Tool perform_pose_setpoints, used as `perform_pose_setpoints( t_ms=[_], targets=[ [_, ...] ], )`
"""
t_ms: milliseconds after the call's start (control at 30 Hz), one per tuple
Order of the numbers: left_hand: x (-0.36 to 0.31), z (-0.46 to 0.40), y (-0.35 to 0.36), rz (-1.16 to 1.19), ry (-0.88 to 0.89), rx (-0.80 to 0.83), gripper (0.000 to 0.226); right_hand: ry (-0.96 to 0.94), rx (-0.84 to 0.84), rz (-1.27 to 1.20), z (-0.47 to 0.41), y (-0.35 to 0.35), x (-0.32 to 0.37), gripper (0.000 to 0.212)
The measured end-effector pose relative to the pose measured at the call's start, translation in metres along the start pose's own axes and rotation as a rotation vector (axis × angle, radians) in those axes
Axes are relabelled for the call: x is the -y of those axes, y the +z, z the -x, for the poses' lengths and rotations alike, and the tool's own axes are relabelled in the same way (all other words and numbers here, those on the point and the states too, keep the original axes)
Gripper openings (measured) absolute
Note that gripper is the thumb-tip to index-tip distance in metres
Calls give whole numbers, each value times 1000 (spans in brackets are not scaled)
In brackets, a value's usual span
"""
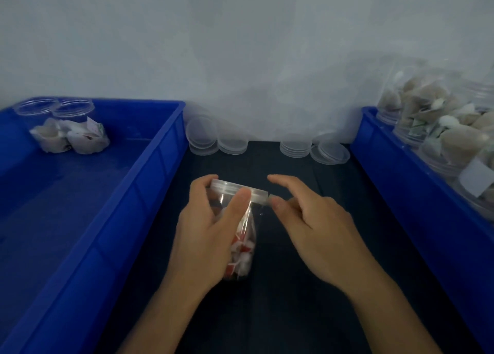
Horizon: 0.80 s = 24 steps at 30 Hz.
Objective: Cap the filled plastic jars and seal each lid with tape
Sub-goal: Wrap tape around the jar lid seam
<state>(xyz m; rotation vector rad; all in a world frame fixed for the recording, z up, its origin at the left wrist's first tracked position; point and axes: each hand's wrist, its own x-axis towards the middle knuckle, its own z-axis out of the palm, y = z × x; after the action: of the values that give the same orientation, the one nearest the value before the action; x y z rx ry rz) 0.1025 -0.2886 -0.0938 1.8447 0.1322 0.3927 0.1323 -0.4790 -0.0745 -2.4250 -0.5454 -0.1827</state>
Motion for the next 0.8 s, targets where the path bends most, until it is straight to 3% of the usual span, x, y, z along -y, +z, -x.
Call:
perform_pose_setpoints(
  t_ms=[100,267,367,467,533,600,667,800],
  targets=[
    [2,1,1,89,-8,40,50,7,17,-1,-1,1,-6,41],
    [5,-1,-2,202,-16,99,54,0,58,-67,-2,3,-9,31],
    [5,0,-1,214,-40,141,45,12,70,-91,-2,3,-7,32],
    [2,0,1,88,-13,73,56,13,11,-73,0,5,-1,36],
    [-1,0,2,-94,38,-85,70,19,-38,-32,0,5,2,38],
    [-4,4,5,-213,93,-193,53,16,-80,36,0,7,6,43],
    [-6,7,12,-266,84,-205,43,5,-100,95,1,11,12,48],
    [-6,5,15,-314,-2,-123,79,-2,-57,-10,3,15,16,52]
  ],
)
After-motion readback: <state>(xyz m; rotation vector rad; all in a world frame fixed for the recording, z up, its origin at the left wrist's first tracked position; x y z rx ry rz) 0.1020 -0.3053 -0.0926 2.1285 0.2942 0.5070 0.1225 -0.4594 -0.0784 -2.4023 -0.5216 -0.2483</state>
